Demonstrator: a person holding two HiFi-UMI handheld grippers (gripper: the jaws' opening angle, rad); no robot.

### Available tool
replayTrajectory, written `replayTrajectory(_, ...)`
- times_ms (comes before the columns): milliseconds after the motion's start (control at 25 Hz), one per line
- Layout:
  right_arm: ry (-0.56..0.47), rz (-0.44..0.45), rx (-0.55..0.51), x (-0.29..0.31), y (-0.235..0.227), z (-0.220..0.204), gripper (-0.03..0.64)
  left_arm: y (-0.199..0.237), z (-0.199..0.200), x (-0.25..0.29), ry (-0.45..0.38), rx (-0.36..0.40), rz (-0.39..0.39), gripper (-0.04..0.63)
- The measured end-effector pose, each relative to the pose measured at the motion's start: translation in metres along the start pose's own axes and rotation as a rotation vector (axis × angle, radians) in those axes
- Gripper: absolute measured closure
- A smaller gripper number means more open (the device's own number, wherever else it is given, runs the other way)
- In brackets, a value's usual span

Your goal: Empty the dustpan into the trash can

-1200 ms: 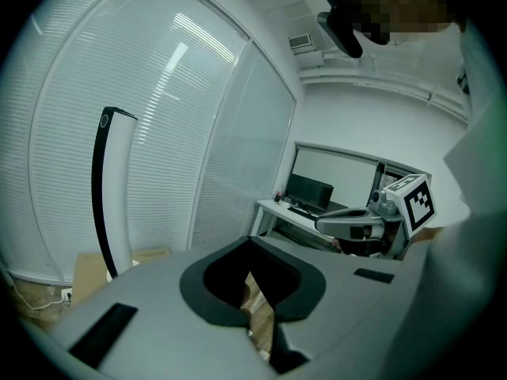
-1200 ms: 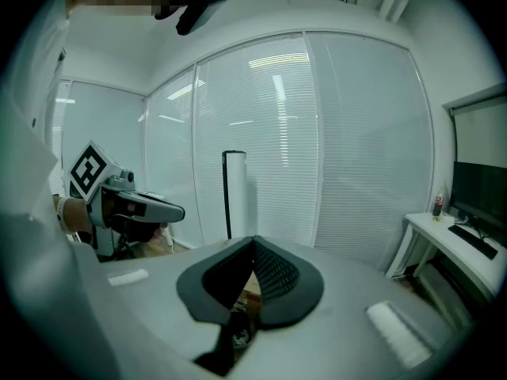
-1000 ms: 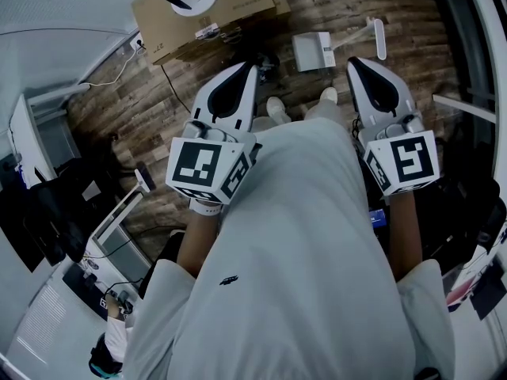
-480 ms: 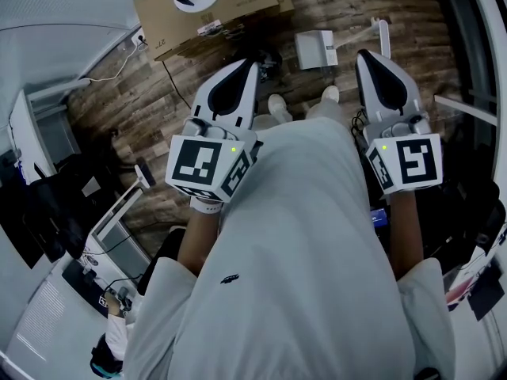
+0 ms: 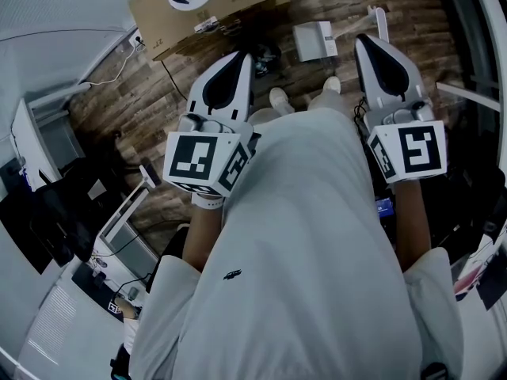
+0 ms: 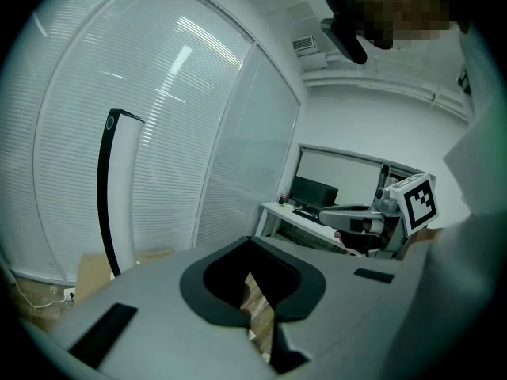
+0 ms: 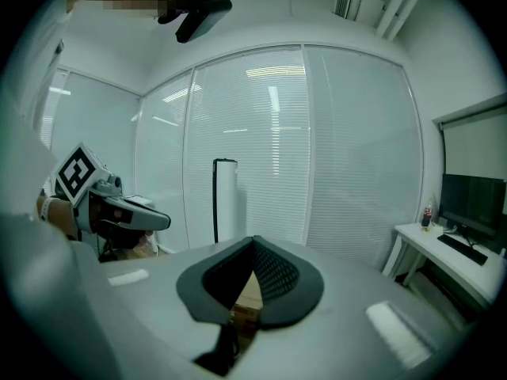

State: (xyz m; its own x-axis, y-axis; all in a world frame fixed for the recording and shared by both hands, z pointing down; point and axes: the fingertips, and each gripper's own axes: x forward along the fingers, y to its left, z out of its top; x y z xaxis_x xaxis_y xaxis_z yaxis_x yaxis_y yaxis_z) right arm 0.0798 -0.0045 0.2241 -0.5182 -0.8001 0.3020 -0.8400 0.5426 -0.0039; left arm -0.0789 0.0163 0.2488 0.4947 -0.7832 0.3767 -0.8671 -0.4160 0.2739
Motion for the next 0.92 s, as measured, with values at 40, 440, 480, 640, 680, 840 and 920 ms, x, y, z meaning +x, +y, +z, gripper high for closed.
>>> replayTrajectory(40, -0.001, -0.003, 0.001, 0.0, -0.001, 0.0, 0.606, 0.0, 0.0, 0.0, 0.001, 0.0, 0.0, 0.588)
replayTrajectory(440, -0.001, -0.014, 0.012, -0.006, -0.001, -0.002, 0.606, -0.004, -0.004, -0.003, 0.003, 0.003, -0.007, 0.589)
replayTrajectory(480, -0.002, -0.014, 0.012, -0.007, 0.0, -0.002, 0.606, -0.005, -0.004, -0.003, 0.003, 0.003, -0.008, 0.589)
replayTrajectory(640, -0.003, -0.015, 0.01, -0.009, 0.001, -0.001, 0.606, -0.008, -0.003, -0.005, 0.003, 0.007, -0.014, 0.589)
replayTrajectory(680, -0.003, -0.015, 0.009, -0.01, 0.0, -0.001, 0.606, -0.009, -0.003, -0.005, 0.003, 0.008, -0.015, 0.589)
replayTrajectory(840, -0.003, -0.017, 0.008, -0.011, -0.002, -0.001, 0.606, -0.009, -0.002, -0.003, 0.001, 0.01, -0.016, 0.589)
replayTrajectory(920, -0.002, -0.017, 0.007, -0.011, -0.002, -0.001, 0.606, -0.01, -0.001, -0.004, 0.0, 0.01, -0.017, 0.589)
